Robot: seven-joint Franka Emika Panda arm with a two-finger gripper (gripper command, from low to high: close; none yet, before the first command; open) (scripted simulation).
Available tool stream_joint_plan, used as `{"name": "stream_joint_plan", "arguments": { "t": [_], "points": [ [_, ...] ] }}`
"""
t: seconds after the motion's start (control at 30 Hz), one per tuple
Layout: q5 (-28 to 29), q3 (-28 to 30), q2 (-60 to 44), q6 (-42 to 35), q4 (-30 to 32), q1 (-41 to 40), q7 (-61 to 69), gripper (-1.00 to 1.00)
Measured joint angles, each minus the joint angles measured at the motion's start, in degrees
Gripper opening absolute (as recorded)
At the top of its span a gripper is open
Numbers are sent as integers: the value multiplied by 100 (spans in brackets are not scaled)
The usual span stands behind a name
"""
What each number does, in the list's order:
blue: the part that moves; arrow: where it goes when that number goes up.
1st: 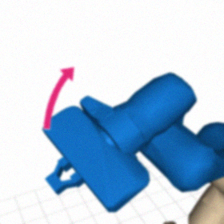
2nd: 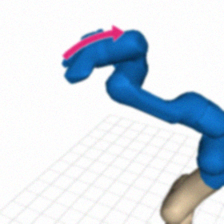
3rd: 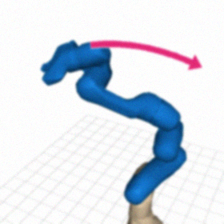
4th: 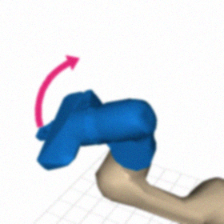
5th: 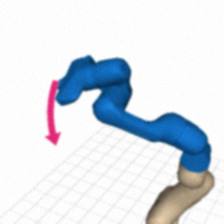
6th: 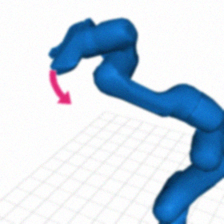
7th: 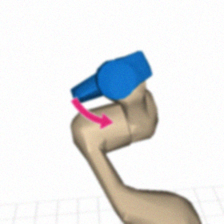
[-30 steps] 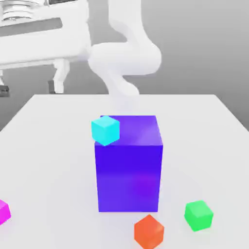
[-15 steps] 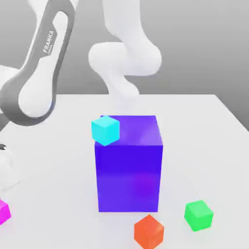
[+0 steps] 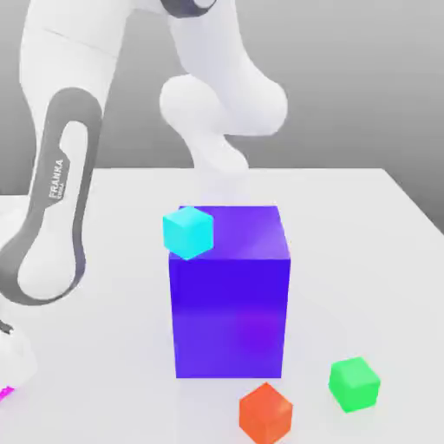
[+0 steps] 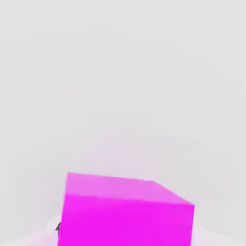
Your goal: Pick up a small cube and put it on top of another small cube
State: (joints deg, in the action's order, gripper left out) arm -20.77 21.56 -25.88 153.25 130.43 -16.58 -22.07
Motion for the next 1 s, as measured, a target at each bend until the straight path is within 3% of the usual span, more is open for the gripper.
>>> {"name": "stream_joint_plan", "arguments": {
  "t": [0.07, 0.47, 0.83, 1.0],
  "points": [
    [209, 93, 314, -212, 110, 214, -198, -100],
    [736, -1030, 1186, -368, 809, 2195, -1424, -100],
    [1944, -2131, 2100, -318, 1496, 4053, -3077, -100],
    [2077, -2158, 1357, 458, 1507, 4158, -3241, -100]
  ]
}}
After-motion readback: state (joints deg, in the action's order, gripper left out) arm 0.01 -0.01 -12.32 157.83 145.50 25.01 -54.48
